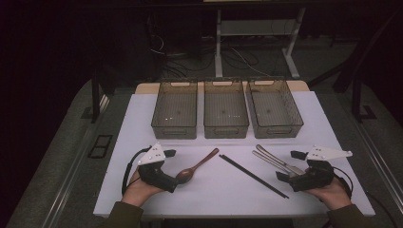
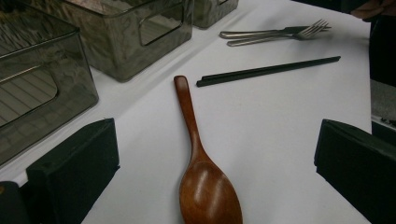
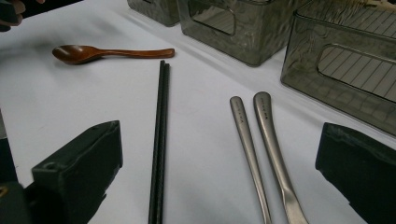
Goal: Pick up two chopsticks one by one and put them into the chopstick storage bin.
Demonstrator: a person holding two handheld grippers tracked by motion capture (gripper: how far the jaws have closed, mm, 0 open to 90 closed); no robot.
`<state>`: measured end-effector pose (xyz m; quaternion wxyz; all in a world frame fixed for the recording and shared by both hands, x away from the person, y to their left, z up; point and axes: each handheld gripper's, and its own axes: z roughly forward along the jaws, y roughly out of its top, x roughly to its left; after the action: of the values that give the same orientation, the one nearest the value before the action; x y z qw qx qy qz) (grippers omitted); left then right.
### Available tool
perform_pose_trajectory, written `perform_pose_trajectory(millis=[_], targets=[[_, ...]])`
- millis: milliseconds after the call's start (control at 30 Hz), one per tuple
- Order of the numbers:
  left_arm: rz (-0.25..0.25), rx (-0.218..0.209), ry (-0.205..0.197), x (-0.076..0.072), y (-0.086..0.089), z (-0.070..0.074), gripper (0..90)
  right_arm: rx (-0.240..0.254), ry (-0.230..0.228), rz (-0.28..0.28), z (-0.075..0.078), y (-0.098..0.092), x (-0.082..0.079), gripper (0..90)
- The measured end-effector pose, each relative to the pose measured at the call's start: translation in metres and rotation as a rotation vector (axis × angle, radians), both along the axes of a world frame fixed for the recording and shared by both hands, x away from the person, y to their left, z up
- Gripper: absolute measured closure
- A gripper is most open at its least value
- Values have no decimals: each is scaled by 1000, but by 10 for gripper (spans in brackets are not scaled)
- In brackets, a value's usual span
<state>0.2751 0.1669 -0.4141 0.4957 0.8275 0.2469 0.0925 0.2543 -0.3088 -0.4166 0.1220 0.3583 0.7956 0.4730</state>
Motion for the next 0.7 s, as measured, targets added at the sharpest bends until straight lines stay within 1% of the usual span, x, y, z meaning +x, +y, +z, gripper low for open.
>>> perform_pose_trajectory(millis=[200,267,400,433,633,700], targets=[[2,-1,1,0,0,1,0,2,-2,-4,1,-1,0,1],[5,0,8,0,0,0,0,3,-1,-5,1,-2,0,1],[-3,4,12,-1,-2,1,0,0,3,-7,2,-2,0,1],[-4,3,13,-1,-3,1,0,-5,12,1,3,-2,1,1],[-3,16,5,-3,-3,1,0,-9,19,2,4,-4,3,1],[1,11,4,-3,-2,1,0,-13,20,0,5,-3,3,1]])
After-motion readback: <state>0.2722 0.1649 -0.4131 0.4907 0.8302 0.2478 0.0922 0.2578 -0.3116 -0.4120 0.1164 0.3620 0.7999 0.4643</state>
